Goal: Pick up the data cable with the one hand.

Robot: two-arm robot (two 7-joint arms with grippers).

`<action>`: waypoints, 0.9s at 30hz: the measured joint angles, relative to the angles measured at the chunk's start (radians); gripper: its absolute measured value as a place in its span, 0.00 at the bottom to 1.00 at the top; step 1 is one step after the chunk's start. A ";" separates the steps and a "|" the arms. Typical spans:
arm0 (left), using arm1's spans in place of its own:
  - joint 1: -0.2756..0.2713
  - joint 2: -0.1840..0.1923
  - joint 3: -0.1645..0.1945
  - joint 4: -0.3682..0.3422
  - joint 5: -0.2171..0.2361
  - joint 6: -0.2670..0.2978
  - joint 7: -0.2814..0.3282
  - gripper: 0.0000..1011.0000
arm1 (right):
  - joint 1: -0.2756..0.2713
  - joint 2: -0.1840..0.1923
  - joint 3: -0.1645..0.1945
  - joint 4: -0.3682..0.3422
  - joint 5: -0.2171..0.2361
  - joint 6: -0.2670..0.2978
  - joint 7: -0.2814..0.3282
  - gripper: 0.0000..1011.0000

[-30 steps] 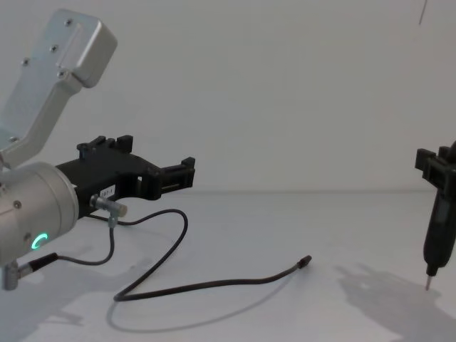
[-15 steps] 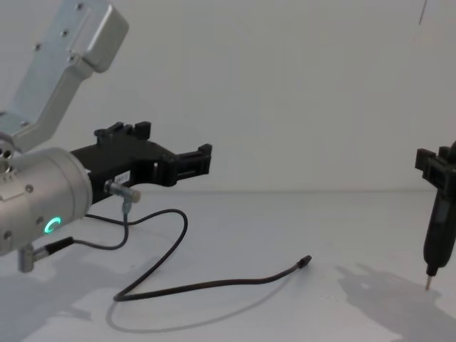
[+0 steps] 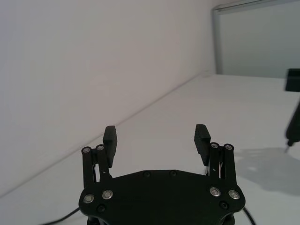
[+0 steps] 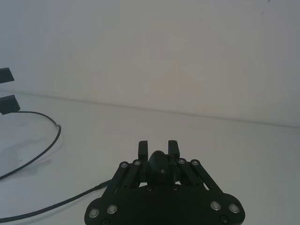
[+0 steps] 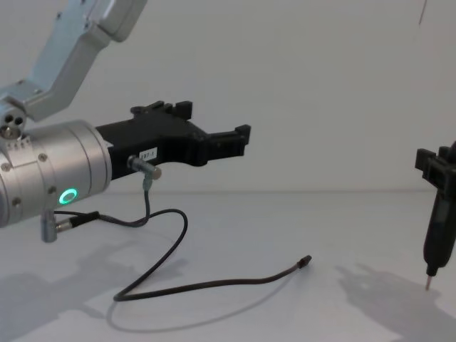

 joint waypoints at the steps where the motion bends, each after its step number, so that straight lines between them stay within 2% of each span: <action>1: -0.008 0.004 0.002 0.002 -0.008 0.000 -0.025 0.99 | 0.000 0.000 0.000 0.000 0.000 0.000 0.000 0.25; 5: -0.023 0.011 0.006 0.004 -0.024 0.000 -0.073 0.99 | 0.000 0.000 0.000 0.000 0.000 0.000 0.000 0.25; 15: -0.077 0.054 0.020 0.005 -0.087 0.031 -0.235 0.99 | 0.000 0.000 0.000 0.000 0.000 0.000 0.000 0.25; 27: -0.143 0.146 0.048 -0.011 -0.166 0.112 -0.459 0.99 | 0.000 0.000 0.000 0.000 0.000 0.000 0.000 0.25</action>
